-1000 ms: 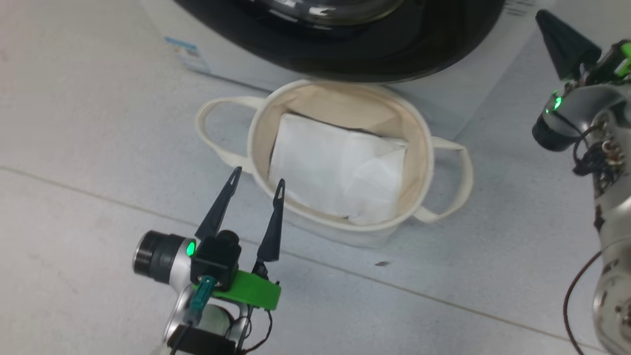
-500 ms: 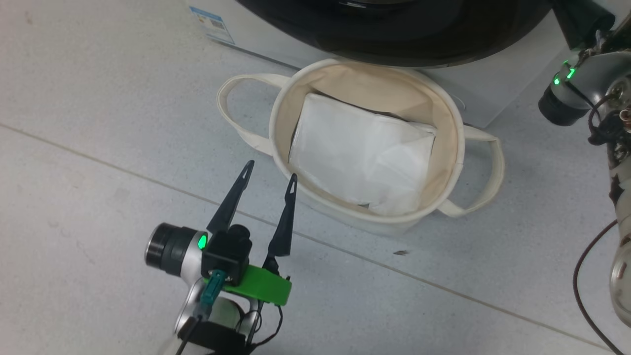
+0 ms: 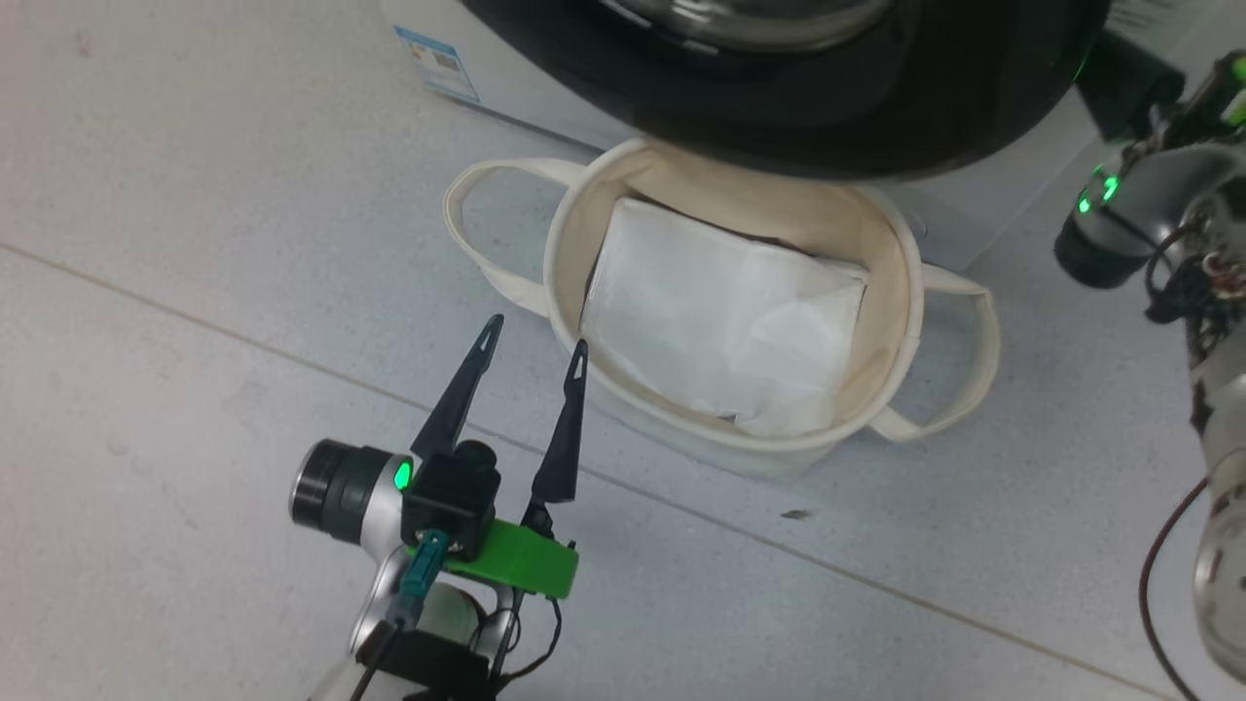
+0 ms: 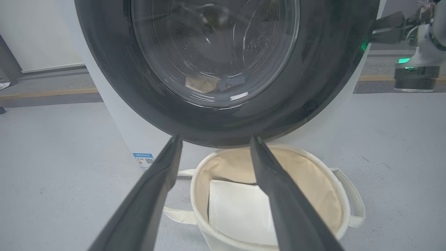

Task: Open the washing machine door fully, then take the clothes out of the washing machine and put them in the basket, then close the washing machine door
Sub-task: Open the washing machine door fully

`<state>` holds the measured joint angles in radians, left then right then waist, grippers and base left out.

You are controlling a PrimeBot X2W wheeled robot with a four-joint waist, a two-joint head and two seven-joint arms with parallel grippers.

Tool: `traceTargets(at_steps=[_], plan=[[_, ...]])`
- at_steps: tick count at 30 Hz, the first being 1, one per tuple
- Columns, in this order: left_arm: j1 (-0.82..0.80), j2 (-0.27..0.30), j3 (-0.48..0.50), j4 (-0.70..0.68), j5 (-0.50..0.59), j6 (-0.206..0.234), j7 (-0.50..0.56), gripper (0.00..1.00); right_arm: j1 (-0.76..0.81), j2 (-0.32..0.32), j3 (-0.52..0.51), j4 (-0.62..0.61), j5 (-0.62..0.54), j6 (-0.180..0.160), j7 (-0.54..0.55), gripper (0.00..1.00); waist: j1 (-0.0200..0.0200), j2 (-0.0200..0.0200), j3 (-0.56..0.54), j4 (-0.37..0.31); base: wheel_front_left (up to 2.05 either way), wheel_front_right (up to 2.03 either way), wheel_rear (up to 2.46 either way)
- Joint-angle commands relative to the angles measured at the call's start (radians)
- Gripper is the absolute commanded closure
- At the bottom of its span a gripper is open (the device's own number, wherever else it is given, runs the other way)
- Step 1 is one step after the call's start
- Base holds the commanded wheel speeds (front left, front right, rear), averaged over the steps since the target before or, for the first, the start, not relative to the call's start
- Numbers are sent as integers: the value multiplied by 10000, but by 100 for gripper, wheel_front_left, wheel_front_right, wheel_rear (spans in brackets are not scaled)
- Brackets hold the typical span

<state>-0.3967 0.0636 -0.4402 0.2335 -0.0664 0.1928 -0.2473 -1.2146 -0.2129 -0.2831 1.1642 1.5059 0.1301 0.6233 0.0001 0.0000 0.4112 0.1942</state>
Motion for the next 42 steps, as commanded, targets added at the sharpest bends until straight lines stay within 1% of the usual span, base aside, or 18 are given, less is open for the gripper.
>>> traceTargets(at_steps=[1, 6, 12, 16, 18, 20, 23, 26, 32, 36, 42], plan=[[-46, 133, 290, -249, -87, 77, -94, 0, 174, 571, 307, -414, -140, 6, 300, 100, 0, 0, -242, -72, 0, 0, 0], [55, 198, 337, -225, -150, 123, -109, 0, 809, 899, 611, -729, -350, 6, 474, 100, 0, 0, -505, -221, 0, 0, 0], [291, 275, 404, -94, -293, 161, -125, 0, 2050, 1396, 1169, -1387, -565, 6, 813, 100, 0, 0, -1055, -434, 0, 0, 0], [492, 350, 469, -49, -387, 199, -132, 0, 2966, 1587, 1647, -1925, -510, 6, 974, 100, 0, 0, -1436, -563, 0, 0, 0], [645, 388, 526, -36, -478, 228, -136, 0, 3604, 1619, 2308, -2290, 166, 6, 1239, 100, 0, 0, -1685, -604, 0, 0, 0], [730, 402, 575, -37, -539, 262, -138, 0, 3977, 1622, 3083, -2592, 902, 6, 1206, 100, 0, 0, -1795, -640, 0, 0, 0], [827, 388, 592, -49, -619, 288, -139, 0, 4471, 1624, 4369, -3192, 1924, 6, 727, 100, 0, 0, -1916, -659, 0, 0, 0], [877, 377, 572, -55, -660, 293, -141, 0, 4831, 1625, 5507, -3752, 2712, 6, 42, 100, 0, 0, -2019, -641, 0, 0, 0], [1001, 431, 585, -79, -705, 340, -143, 0, 5261, 1626, 7113, -4331, 3720, 6, -924, 100, 0, 0, -2246, -598, 0, 0, 0], [1112, 456, 599, -91, -753, 375, -143, 0, 5417, 1626, 7767, -4490, 3836, 6, -1401, 100, 0, 0, -2410, -599, 0, 0, 0], [1273, 489, 616, -137, -817, 426, -144, 0, 5496, 1612, 7929, -4390, 3848, 6, -1937, 100, 0, 0, -2647, -653, 0, 0, 0]])
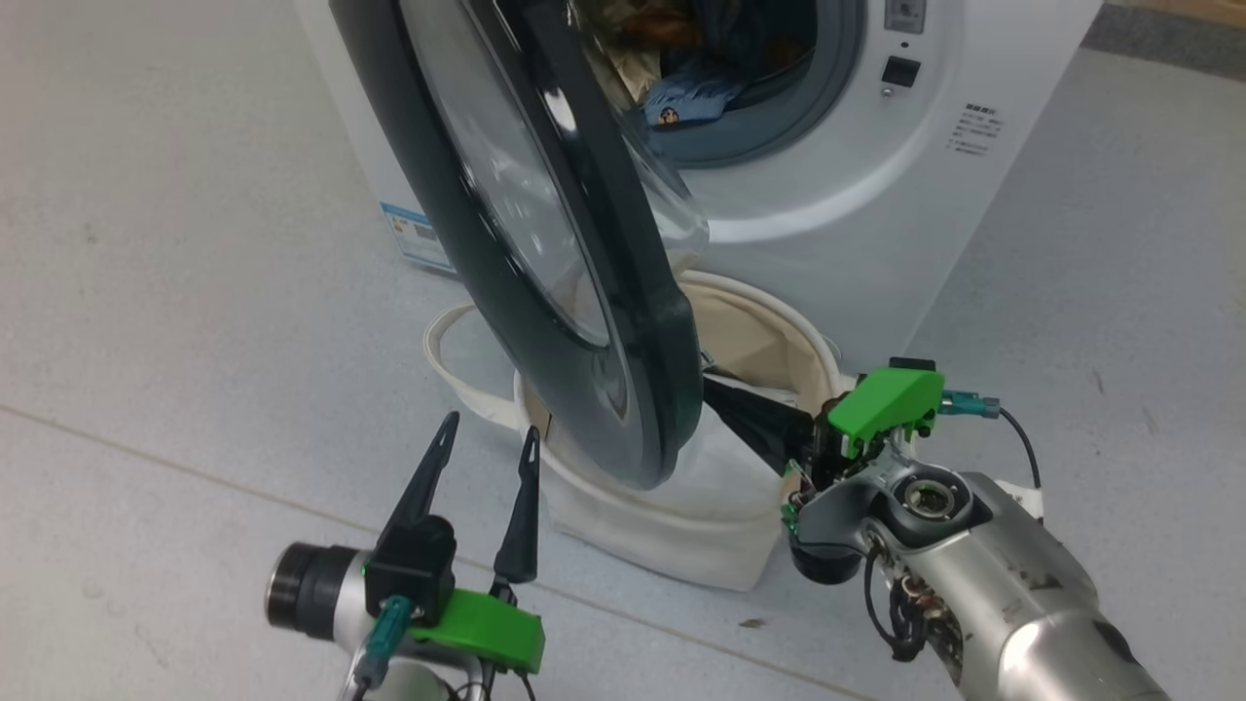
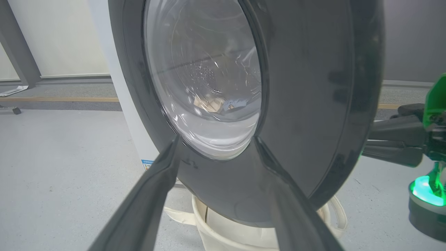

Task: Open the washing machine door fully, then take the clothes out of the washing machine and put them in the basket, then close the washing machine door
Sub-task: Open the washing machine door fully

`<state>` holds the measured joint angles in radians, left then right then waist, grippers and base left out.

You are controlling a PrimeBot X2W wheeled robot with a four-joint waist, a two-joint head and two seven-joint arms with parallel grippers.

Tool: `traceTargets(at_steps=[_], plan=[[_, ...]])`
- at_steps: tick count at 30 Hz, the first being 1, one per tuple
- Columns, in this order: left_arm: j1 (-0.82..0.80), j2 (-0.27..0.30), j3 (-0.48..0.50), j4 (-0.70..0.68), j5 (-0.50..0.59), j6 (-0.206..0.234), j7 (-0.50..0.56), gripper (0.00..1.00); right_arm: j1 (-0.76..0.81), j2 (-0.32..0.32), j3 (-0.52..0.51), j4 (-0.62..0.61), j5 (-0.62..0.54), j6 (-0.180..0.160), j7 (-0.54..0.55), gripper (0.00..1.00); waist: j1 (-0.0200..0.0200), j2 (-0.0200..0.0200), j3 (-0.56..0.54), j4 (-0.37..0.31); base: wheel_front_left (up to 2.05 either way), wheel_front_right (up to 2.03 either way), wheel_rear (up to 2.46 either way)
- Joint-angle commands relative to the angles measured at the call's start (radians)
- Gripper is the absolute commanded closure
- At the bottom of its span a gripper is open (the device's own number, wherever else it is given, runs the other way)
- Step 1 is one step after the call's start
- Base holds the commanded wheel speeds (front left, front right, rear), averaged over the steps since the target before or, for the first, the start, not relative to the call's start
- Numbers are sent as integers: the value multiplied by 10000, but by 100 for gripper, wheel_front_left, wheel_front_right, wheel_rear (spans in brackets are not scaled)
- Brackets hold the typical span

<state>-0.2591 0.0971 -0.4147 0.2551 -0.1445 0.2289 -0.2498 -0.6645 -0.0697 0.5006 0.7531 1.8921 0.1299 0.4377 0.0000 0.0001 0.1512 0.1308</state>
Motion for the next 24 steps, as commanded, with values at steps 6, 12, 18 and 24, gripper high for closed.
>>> traceTargets(at_steps=[6, 12, 18, 24], plan=[[77, 181, 371, -357, -100, 102, -119, 0, 56, -244, 50, -596, -905, 8, -1254, 100, 0, -1, -341, -117, 0, 0, 0], [345, 253, 411, -341, -176, 148, -119, 0, 329, -1321, 964, -1835, -4232, 8, -4205, 100, 0, -1, -780, -351, 0, 0, 0], [648, 315, 491, -484, -249, 205, -120, 0, 977, -2177, 1963, -2497, -7526, 8, -6638, 100, 0, -1, -1097, -620, 0, 0, 0], [822, 403, 555, -737, -256, 215, -120, 0, 2167, -2106, 868, -2676, -9776, 8, -6981, 100, 0, -1, -1121, -803, 0, 0, 0]])
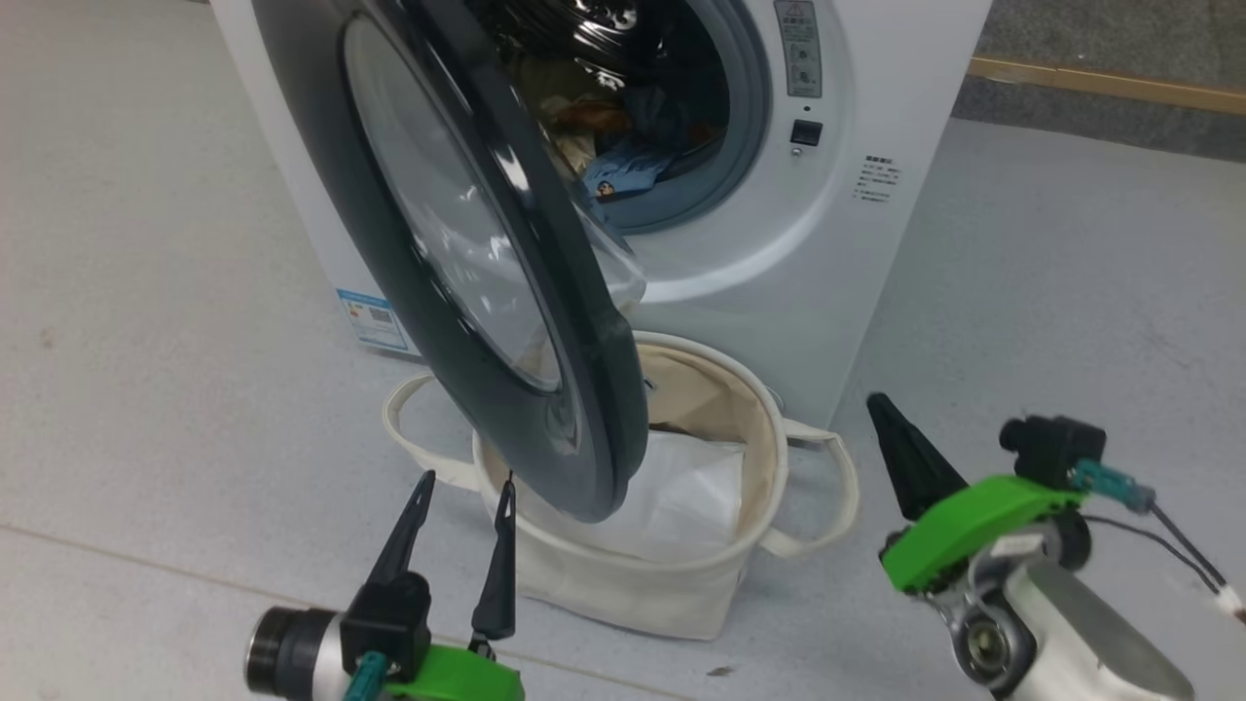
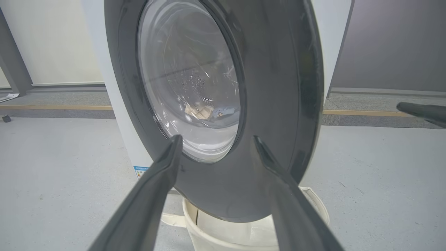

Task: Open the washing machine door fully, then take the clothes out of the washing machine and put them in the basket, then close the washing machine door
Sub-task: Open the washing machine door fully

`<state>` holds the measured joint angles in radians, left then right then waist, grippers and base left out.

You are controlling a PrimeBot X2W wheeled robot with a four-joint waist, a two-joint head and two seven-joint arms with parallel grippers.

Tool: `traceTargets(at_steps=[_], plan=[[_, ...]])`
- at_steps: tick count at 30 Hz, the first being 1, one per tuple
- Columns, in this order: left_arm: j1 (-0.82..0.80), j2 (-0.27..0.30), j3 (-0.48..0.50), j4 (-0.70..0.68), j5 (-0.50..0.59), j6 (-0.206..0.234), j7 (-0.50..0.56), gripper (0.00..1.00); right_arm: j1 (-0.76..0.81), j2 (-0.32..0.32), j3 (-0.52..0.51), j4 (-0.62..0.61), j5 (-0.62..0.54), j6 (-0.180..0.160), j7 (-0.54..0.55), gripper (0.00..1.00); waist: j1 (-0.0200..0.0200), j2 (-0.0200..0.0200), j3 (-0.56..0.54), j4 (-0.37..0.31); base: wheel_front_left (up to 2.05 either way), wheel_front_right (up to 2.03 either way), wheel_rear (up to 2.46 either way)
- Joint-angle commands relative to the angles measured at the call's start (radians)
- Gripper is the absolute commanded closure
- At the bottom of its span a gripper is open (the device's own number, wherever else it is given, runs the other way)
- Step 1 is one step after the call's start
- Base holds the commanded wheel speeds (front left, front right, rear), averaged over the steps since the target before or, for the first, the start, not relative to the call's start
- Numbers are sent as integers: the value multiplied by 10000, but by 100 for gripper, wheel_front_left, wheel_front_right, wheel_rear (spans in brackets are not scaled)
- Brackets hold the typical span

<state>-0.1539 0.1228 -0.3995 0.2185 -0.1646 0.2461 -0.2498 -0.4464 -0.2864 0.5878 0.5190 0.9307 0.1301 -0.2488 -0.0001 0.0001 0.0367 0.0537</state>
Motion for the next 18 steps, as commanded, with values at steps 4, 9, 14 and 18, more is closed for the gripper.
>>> traceTargets(at_steps=[4, 9, 14, 18], plan=[[-138, 218, 440, -480, -45, 19, -120, 0, 950, 424, -1553, -1028, -2238, 6, -125, 0, 1, -1, 89, -187, 0, 0, 0], [-58, 193, 544, -578, -81, 33, -120, 0, 2243, 1368, -3233, -1598, -4633, 6, -127, 0, 1, -1, 123, -295, 0, 0, 0], [81, 160, 603, -593, -80, -17, -120, 0, 2968, 2080, -3841, -1959, -5680, 6, -128, 0, 1, -1, -30, -319, 0, 0, 0], [202, 162, 659, -606, -45, -55, -120, 0, 3158, 2271, -3887, -2081, -5917, 6, -128, 0, 1, -1, -207, -345, 0, 0, 0]])
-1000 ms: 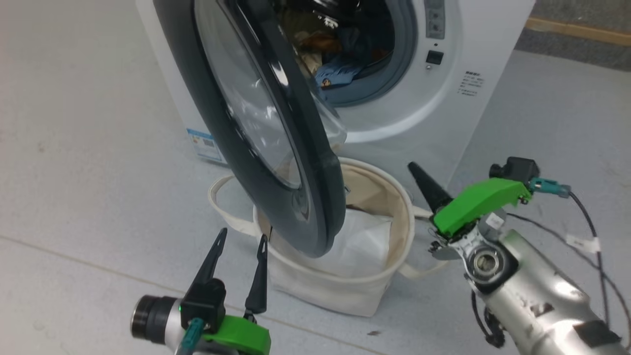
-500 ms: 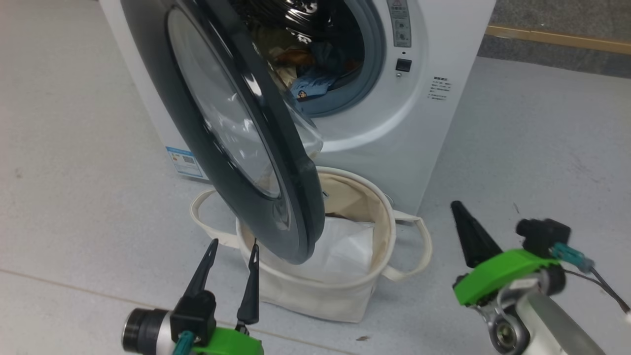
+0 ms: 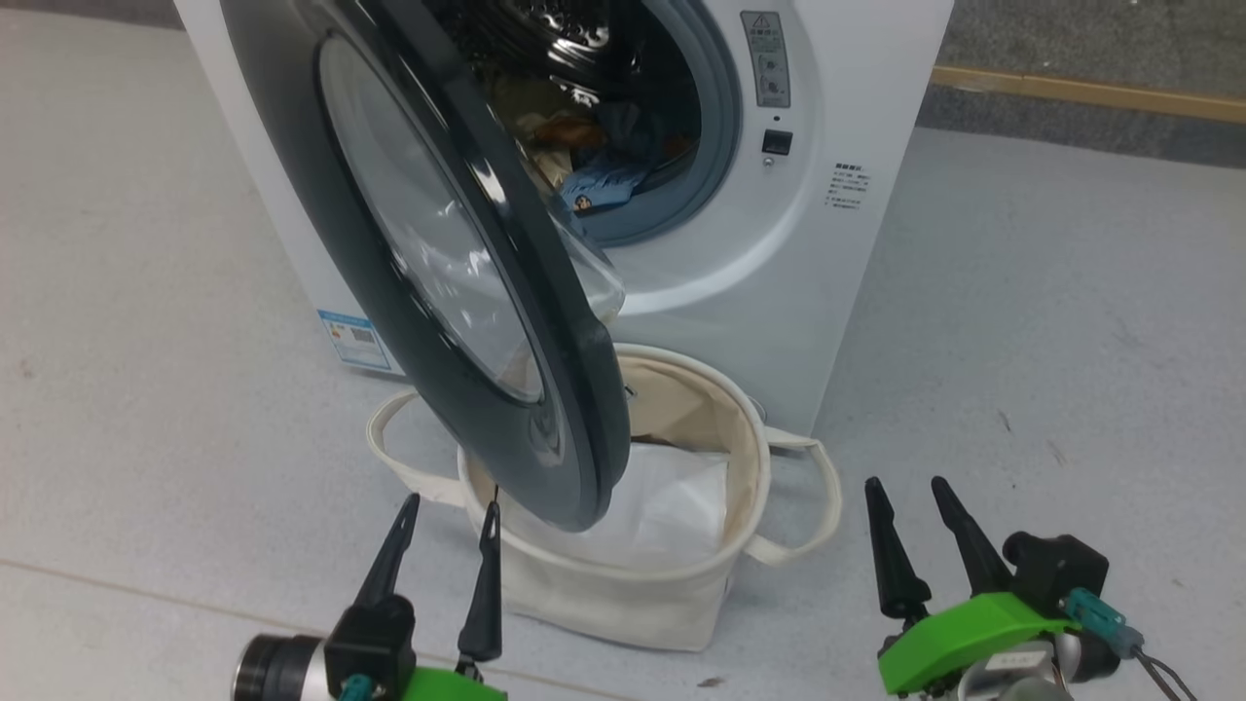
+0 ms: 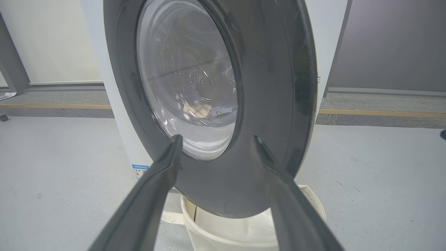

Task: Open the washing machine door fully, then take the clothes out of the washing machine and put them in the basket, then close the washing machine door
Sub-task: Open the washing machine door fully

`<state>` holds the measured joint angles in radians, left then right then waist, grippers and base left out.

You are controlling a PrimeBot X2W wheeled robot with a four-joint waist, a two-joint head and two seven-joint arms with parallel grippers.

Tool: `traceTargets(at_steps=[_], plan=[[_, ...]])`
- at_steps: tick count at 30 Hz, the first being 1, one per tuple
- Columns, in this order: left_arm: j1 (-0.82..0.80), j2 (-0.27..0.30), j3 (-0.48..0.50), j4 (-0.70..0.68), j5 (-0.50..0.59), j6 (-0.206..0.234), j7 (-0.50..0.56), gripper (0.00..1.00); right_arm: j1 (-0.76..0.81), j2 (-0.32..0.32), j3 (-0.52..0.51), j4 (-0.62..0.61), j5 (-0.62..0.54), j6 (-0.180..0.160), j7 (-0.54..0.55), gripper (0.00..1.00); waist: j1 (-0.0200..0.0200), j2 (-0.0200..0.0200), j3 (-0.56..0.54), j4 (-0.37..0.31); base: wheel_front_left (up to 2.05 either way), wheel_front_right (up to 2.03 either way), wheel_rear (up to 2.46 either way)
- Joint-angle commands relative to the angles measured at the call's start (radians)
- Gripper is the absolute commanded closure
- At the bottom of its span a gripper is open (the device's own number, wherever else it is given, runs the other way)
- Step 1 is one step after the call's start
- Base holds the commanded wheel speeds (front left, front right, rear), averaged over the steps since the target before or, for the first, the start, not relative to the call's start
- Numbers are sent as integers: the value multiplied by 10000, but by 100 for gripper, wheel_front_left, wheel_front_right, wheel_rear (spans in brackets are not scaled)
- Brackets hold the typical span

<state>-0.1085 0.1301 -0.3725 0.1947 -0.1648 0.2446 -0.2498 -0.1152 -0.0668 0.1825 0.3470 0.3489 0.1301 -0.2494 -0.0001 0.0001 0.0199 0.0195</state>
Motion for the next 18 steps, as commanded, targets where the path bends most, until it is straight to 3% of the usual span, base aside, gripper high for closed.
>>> traceTargets(at_steps=[1, 14, 15, 16, 18], plan=[[-242, 81, 409, -409, -34, -46, -120, 0, -138, 98, 160, -389, -124, 6, -123, 0, 1, -1, -69, -1, 0, 0, 0], [-836, -112, 659, -1993, 215, -240, -120, 0, -138, 163, -160, -624, -39, 6, -123, 0, 1, -1, 113, 218, 0, 0, 0], [-988, -144, 661, -2244, 207, -303, -120, 31, -166, 163, -183, -637, -31, 6, -123, 0, 1, -1, 174, 242, 0, 0, 0], [-1154, -165, 656, -2523, 232, -363, -120, 100, -200, 163, -205, -652, -23, 6, -123, 0, 1, -1, 244, 264, 0, 0, 0], [-1514, -212, 626, -3060, 311, -446, -120, 100, -280, 164, -238, -683, 8, 6, -123, 0, 1, -1, 383, 298, 0, 0, 0]])
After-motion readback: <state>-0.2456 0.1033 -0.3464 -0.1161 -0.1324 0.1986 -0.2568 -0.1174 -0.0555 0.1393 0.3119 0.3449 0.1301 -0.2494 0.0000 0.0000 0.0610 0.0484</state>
